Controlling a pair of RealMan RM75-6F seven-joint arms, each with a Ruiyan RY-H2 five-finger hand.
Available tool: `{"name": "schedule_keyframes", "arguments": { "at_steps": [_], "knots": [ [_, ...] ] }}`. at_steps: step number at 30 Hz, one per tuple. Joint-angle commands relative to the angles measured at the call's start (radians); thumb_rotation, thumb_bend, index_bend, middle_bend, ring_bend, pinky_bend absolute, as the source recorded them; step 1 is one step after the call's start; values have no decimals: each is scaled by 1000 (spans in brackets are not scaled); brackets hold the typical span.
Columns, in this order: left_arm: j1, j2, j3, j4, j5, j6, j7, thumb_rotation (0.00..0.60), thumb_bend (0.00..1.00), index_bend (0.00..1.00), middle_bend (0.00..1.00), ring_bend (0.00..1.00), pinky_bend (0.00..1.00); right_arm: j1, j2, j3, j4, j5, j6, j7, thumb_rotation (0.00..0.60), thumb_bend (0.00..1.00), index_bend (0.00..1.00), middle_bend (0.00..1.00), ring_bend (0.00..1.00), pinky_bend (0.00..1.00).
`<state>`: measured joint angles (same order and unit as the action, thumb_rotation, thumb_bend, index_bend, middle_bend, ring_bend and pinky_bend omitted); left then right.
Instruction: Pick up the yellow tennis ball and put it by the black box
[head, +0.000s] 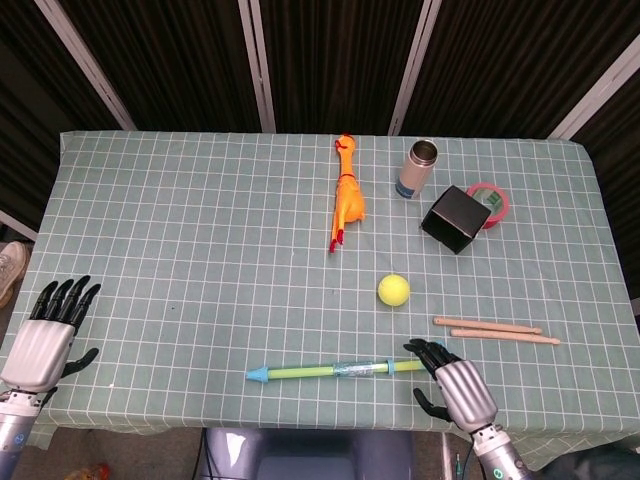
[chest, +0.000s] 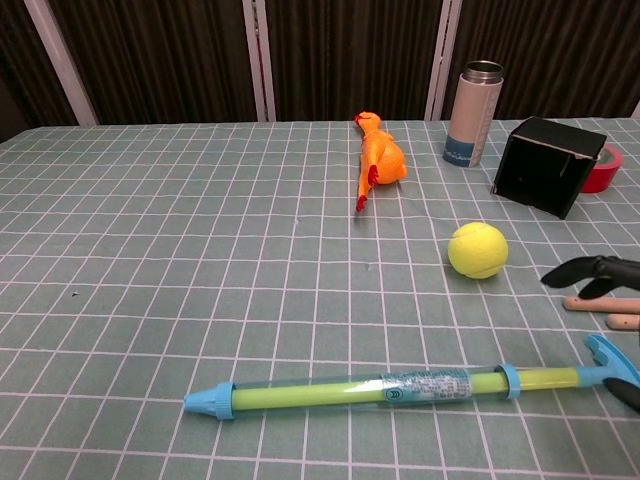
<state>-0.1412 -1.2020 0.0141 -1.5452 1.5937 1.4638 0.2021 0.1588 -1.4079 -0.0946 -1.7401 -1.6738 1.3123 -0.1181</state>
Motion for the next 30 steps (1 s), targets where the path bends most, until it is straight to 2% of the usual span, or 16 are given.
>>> {"name": "schedule_keyframes", "arguments": {
  "at_steps": [1, 4, 13, 20, 30],
  "knots": [
    [-4, 2, 2, -2, 5, -5, -4, 600, 153, 0, 0, 0, 0, 12, -25, 4, -30, 35, -38, 36, 600, 493, 207, 247, 272, 563],
    [-7, 4, 3, -2, 10, -8, -10, 600, 152, 0, 0, 0, 0, 30, -40, 22, -48, 75, -77, 58, 600, 520, 207, 252, 289, 593],
    [-15, 3, 0, 0, 2, -25, -11, 600, 152, 0, 0, 0, 0, 96, -102, 96, -21, 176, -175, 75, 600, 550, 207, 261, 297, 597],
    [-10, 7, -15, 1, -21, -14, -26, 600, 152, 0, 0, 0, 0, 135, -153, 163, -19, 263, -205, 35, 600, 564, 207, 261, 302, 620],
    [-6, 5, -24, 15, -42, -13, -34, 600, 152, 0, 0, 0, 0, 195, -219, 226, 52, 358, -272, 77, 600, 566, 207, 261, 311, 624]
  ]
}}
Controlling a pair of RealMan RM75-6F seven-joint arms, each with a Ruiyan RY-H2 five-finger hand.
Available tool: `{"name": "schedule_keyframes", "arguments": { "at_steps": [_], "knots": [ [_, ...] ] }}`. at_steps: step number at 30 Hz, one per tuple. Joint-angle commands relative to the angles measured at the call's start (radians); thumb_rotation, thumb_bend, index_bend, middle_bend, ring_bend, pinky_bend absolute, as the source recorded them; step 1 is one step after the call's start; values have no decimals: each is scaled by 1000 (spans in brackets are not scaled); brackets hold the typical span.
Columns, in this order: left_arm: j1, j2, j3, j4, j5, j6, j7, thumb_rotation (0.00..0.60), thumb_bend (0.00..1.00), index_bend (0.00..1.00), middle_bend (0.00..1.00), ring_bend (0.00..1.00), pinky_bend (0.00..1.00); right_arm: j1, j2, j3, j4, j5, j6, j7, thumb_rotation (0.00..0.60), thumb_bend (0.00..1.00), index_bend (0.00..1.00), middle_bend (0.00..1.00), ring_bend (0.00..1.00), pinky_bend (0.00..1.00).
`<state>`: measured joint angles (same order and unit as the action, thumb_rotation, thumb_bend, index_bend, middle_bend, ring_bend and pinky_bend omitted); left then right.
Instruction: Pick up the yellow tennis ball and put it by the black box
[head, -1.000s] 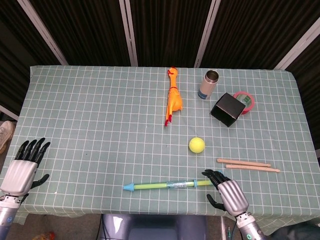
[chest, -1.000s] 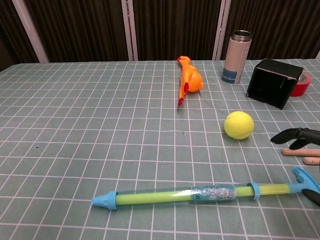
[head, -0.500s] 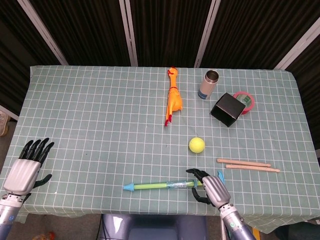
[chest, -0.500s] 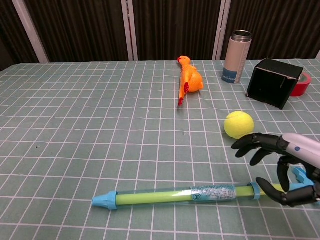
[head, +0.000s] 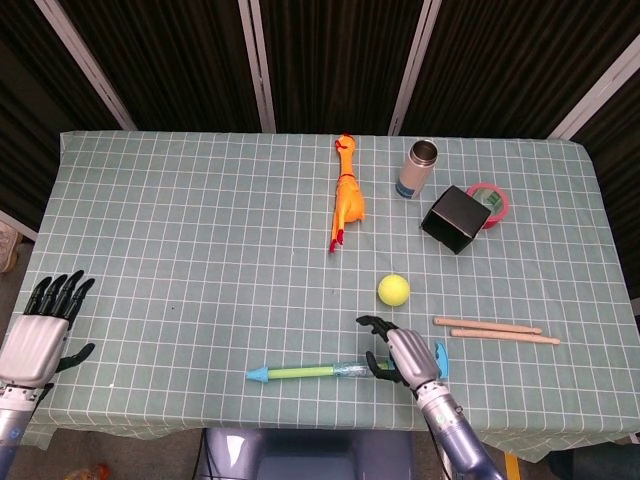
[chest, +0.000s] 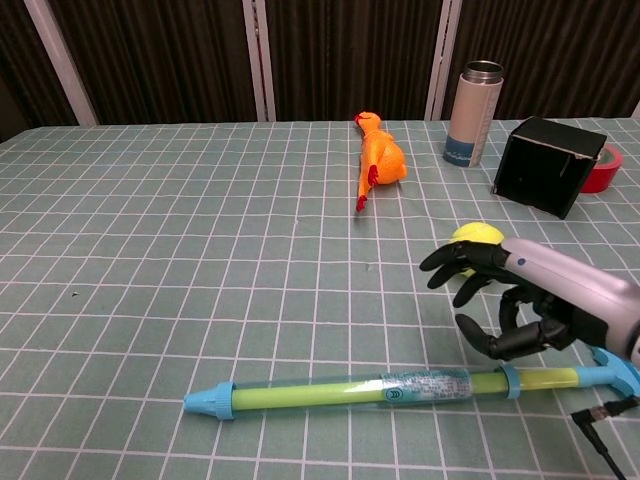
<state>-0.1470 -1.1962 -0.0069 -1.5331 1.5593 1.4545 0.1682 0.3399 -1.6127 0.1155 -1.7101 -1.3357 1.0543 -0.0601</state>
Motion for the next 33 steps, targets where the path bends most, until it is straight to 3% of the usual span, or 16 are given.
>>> {"name": "schedule_keyframes", "arguments": {
  "at_steps": [1, 22, 33],
  "knots": [
    [-1, 0, -4, 3, -12, -7, -1, 600, 152, 0, 0, 0, 0, 18, -17, 20, 30, 25, -19, 26, 600, 566, 207, 261, 311, 624],
    [-8, -16, -27, 11, -87, -48, 36, 600, 152, 0, 0, 0, 0, 103, -25, 80, 221, 85, -113, 147, 600, 567, 207, 261, 311, 624],
    [-10, -26, -28, 14, -80, -39, 44, 600, 152, 0, 0, 0, 0, 124, 12, 81, 276, 95, -144, 180, 600, 566, 207, 261, 320, 624]
  ]
}}
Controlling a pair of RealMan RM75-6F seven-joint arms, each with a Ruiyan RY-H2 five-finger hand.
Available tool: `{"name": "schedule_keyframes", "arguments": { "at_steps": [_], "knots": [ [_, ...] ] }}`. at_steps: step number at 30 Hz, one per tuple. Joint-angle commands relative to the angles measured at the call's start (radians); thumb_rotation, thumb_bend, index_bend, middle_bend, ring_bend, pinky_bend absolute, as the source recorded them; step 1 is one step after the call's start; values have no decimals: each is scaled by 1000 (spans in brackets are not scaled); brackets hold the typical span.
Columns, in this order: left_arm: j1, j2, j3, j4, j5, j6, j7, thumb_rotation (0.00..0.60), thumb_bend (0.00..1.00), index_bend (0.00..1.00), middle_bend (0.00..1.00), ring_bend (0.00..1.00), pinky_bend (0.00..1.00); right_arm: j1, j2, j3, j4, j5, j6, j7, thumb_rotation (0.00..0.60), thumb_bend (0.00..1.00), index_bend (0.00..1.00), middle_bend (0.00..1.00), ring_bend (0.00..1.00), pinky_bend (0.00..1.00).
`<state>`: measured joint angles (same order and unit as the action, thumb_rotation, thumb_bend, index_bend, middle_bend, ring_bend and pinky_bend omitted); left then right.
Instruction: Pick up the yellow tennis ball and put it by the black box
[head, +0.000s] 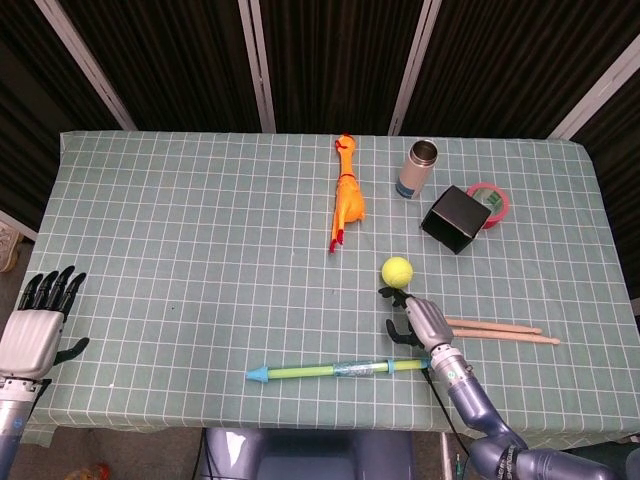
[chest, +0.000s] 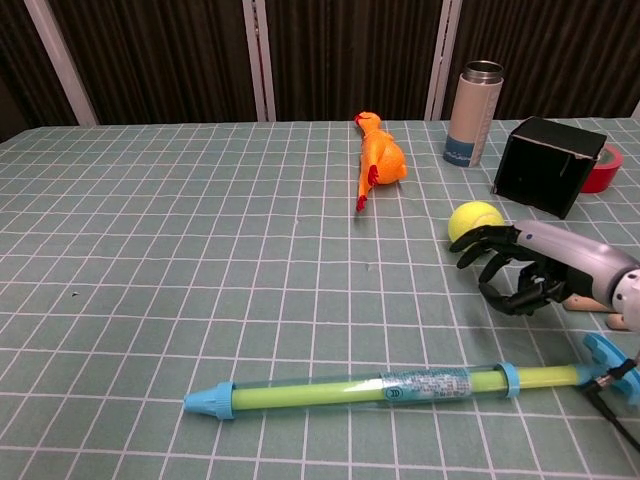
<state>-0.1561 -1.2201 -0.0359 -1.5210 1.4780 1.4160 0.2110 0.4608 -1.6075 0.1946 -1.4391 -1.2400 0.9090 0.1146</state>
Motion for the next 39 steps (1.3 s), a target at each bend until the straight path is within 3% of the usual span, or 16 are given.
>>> {"name": "schedule_keyframes", "arguments": {
  "at_steps": [1, 18, 39],
  "knots": [
    [-1, -3, 1, 3, 0, -2, 3, 600, 152, 0, 0, 0, 0, 3, 11, 3, 6, -3, 5, 9, 600, 567, 207, 261, 320, 624],
    [-12, -19, -10, 11, -33, -27, 30, 600, 153, 0, 0, 0, 0, 26, 42, 27, -1, -25, -27, 213, 600, 584, 162, 261, 320, 624],
    [-38, -45, -29, 30, -99, -81, 76, 600, 153, 0, 0, 0, 0, 82, 37, 41, 144, -51, -86, 387, 600, 584, 159, 260, 320, 618]
  ]
}}
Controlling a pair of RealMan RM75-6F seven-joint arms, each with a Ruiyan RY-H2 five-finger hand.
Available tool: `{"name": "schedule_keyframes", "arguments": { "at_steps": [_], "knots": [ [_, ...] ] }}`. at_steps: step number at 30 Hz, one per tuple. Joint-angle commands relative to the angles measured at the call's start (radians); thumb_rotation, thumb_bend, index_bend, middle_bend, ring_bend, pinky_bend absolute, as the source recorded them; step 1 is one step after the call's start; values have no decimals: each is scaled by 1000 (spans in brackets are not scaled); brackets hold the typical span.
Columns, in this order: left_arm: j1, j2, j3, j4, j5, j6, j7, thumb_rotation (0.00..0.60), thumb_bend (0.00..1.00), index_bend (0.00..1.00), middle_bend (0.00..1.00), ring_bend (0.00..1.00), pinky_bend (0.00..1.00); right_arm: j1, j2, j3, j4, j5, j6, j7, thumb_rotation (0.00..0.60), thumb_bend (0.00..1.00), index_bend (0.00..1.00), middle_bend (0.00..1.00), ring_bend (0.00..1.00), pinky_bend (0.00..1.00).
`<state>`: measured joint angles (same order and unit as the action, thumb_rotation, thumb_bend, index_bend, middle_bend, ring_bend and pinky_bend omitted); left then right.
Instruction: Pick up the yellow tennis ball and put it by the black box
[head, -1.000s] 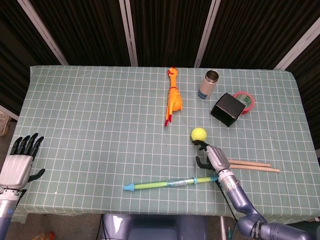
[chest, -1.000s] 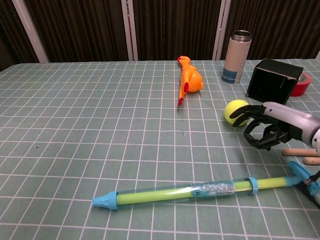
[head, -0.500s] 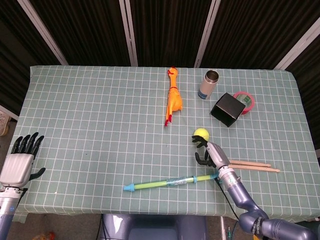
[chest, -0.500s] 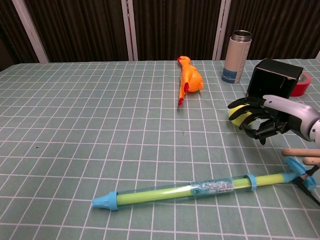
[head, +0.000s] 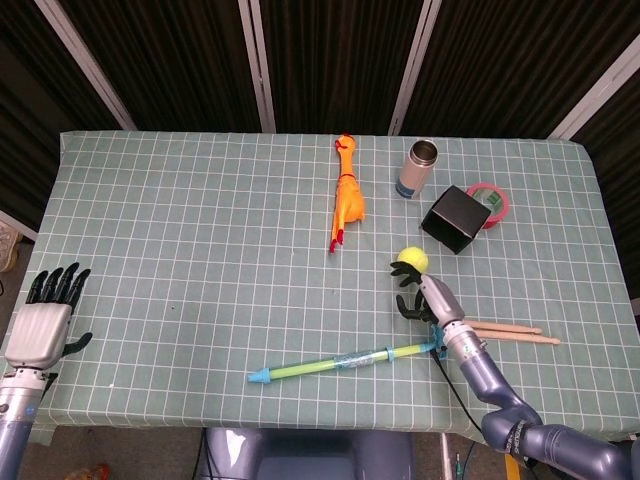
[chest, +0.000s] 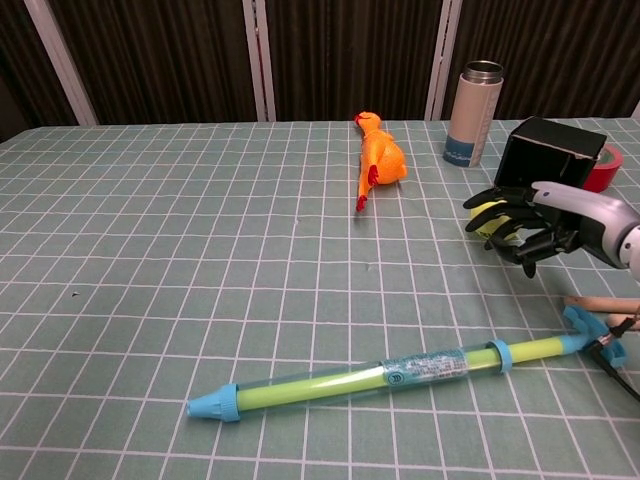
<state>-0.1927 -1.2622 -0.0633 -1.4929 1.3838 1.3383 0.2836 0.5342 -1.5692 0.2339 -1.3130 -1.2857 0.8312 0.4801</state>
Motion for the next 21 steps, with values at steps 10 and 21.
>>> {"name": "schedule_keyframes", "arguments": {
  "at_steps": [10, 21],
  "knots": [
    [-10, -13, -6, 11, -29, -19, 19, 600, 153, 0, 0, 0, 0, 45, -2, 11, 96, -11, -42, 76, 600, 584, 148, 246, 297, 599],
    [-18, -20, -13, 19, -52, -34, 28, 600, 152, 0, 0, 0, 0, 71, -14, 18, 160, -12, -63, 135, 600, 584, 84, 189, 235, 557]
  ]
}}
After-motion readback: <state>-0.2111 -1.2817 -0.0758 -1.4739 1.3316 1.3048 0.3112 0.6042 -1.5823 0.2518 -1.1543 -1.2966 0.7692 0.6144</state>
